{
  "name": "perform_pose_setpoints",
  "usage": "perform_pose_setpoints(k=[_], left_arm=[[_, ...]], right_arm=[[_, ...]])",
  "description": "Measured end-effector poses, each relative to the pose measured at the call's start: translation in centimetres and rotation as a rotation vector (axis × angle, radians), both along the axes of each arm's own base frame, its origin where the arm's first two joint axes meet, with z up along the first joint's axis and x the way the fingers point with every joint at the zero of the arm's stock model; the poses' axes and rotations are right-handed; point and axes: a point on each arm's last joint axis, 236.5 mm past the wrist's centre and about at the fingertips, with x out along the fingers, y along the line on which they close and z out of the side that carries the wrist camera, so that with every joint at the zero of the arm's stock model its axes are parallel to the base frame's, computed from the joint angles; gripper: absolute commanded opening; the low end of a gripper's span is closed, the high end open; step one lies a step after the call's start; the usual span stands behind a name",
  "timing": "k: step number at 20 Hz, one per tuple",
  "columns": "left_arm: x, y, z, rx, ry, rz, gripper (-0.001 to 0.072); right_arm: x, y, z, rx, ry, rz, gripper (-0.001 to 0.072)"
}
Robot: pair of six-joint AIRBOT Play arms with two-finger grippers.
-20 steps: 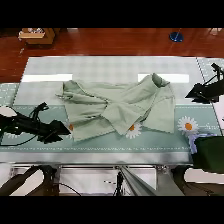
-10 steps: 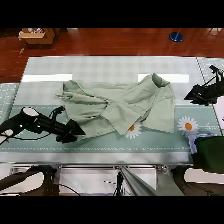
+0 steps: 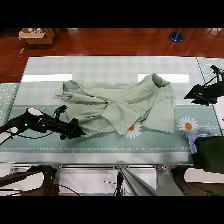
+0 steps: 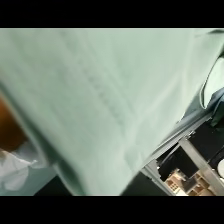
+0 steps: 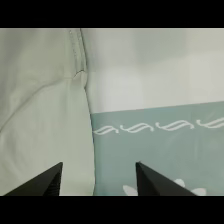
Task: Fold the shirts.
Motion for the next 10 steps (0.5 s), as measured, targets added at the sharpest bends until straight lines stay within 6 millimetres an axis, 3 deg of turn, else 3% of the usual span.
perform_pose_setpoints(k=[5, 10], left_arm=[[-0.1, -0.3, 1.2, -0.022, -0.041, -0.032, 0.0035], [-0.2, -0.5, 1.9, -0.043, -0.052, -0.043, 0.0035]], right_arm=[[1.9, 0.5, -0.9, 0.153, -0.055, -0.07, 0.0555], [3.5, 1.9, -3.4, 0.289, -0.048, -0.126, 0.0554]])
